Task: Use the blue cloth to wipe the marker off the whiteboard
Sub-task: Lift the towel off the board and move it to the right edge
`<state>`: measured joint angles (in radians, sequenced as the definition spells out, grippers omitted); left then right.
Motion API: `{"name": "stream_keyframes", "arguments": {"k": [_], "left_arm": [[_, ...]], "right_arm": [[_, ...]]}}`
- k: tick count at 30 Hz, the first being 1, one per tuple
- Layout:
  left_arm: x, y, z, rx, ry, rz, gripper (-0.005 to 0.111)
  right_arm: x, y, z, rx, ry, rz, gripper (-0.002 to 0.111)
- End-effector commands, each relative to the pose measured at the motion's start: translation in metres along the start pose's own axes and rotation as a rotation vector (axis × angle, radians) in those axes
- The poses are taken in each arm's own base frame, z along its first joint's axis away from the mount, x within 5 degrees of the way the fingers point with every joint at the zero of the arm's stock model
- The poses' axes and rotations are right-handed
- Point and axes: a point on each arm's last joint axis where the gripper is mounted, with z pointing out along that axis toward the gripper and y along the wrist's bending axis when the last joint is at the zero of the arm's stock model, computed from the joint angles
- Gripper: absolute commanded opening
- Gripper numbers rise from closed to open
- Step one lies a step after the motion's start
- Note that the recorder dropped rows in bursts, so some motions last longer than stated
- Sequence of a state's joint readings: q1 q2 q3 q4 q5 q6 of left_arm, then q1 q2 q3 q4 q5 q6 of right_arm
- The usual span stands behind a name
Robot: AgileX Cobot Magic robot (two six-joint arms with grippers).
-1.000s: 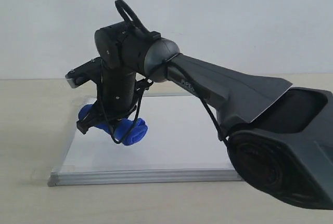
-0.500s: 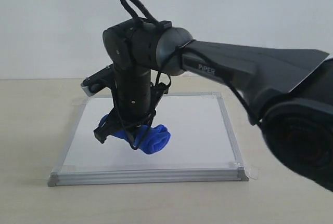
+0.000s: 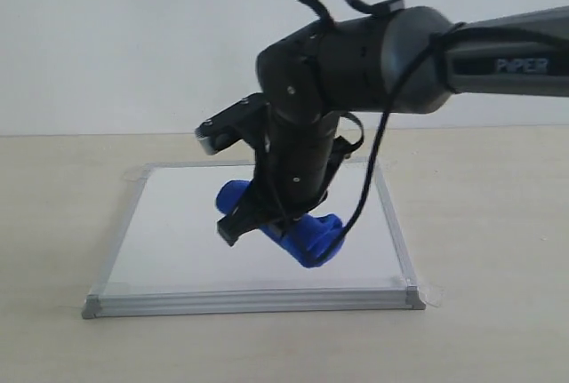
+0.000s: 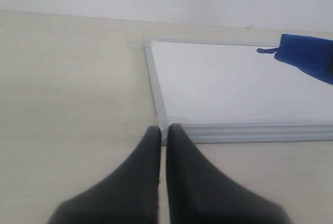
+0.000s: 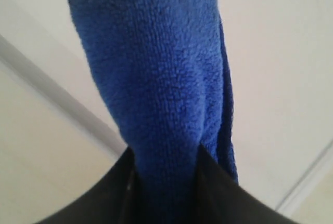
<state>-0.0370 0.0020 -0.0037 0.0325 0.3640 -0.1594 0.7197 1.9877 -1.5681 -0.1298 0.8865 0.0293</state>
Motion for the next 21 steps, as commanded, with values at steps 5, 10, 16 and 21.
{"name": "stream_keyframes", "arguments": {"k": [5, 10, 16, 21], "left_arm": [[0.001, 0.000, 0.000, 0.001, -0.003, -0.002, 0.004], [0.001, 0.000, 0.000, 0.001, -0.003, -0.002, 0.004], [0.001, 0.000, 0.000, 0.001, -0.003, -0.002, 0.004], [0.001, 0.000, 0.000, 0.001, -0.003, -0.002, 0.004]], "right_arm": [[0.030, -0.064, -0.032, 0.076, -0.065, 0.178, -0.001], [0.046, -0.098, -0.037, 0.148, -0.036, 0.296, -0.001], [0.068, -0.131, -0.028, 0.290, -0.007, 0.477, -0.001], [0.080, -0.141, -0.018, 0.309, -0.031, 0.590, -0.001]]}}
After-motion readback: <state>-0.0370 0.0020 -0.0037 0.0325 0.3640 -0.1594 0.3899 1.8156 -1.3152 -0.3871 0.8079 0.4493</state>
